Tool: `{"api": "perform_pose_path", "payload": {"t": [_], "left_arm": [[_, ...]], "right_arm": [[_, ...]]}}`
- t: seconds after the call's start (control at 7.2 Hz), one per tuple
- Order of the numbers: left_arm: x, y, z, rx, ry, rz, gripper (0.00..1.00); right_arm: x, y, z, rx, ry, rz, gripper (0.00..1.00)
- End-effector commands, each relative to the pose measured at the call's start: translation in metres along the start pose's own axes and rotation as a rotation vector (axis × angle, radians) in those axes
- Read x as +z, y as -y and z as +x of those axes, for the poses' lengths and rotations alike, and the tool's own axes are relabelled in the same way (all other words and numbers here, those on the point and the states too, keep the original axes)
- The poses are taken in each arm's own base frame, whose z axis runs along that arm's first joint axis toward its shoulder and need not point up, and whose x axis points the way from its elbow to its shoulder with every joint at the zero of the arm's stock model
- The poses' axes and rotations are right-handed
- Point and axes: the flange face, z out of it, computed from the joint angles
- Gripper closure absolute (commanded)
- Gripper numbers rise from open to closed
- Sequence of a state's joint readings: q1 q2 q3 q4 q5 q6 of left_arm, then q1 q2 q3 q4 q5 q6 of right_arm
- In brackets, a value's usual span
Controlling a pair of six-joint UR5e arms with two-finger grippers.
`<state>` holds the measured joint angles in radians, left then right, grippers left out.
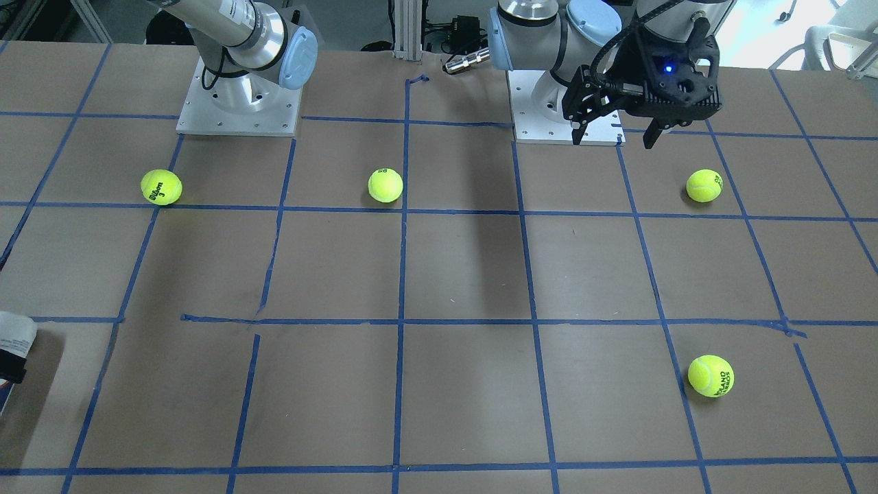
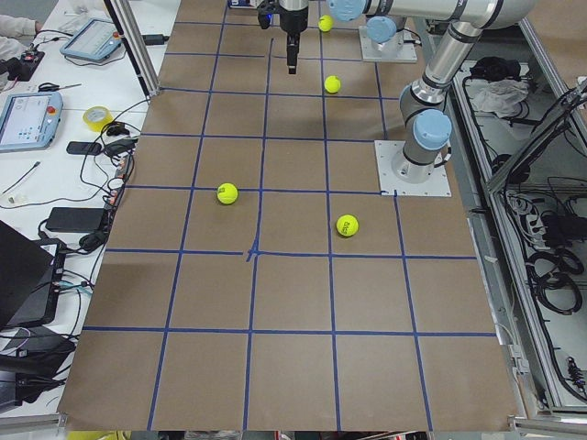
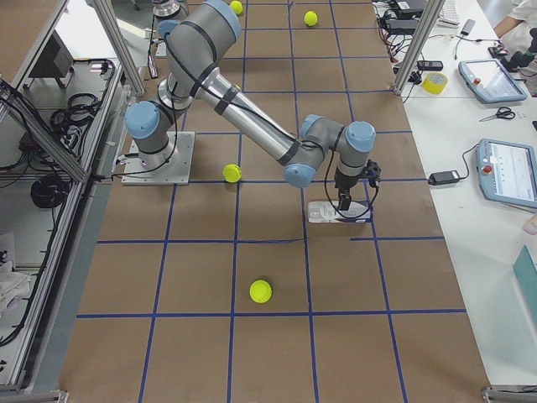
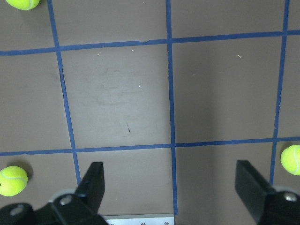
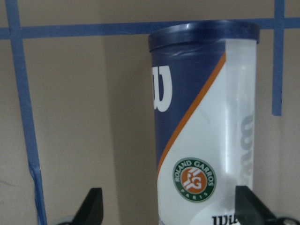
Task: Lift up tennis ball bucket
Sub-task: 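Move the right gripper down to the upright Wilson tennis ball can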
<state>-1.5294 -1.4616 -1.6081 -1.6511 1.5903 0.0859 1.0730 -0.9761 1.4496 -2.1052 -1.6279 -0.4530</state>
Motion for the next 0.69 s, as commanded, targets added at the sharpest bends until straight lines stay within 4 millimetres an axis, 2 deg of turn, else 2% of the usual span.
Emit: {"api": "perform_pose_path", "payload": {"t": [0.0, 0.42, 0.56], "left_arm": [[0.001, 0.001, 0.000, 0.000, -0.001, 0.002, 0.00], [0.001, 0.003, -0.001, -0.002, -0.002, 0.002, 0.00], [0.001, 0.004, -0.002, -0.005, 0.000, 0.010, 0.00]], "right_arm": [[-0.019, 0.002, 0.003, 0.000, -0.015, 0.022, 0.00], [0.006, 0.000, 0.010, -0.031, -0.002, -0.001, 0.00], [0.024, -0.001, 0.015, -0.045, 0.007, -0.012, 0.00]]}}
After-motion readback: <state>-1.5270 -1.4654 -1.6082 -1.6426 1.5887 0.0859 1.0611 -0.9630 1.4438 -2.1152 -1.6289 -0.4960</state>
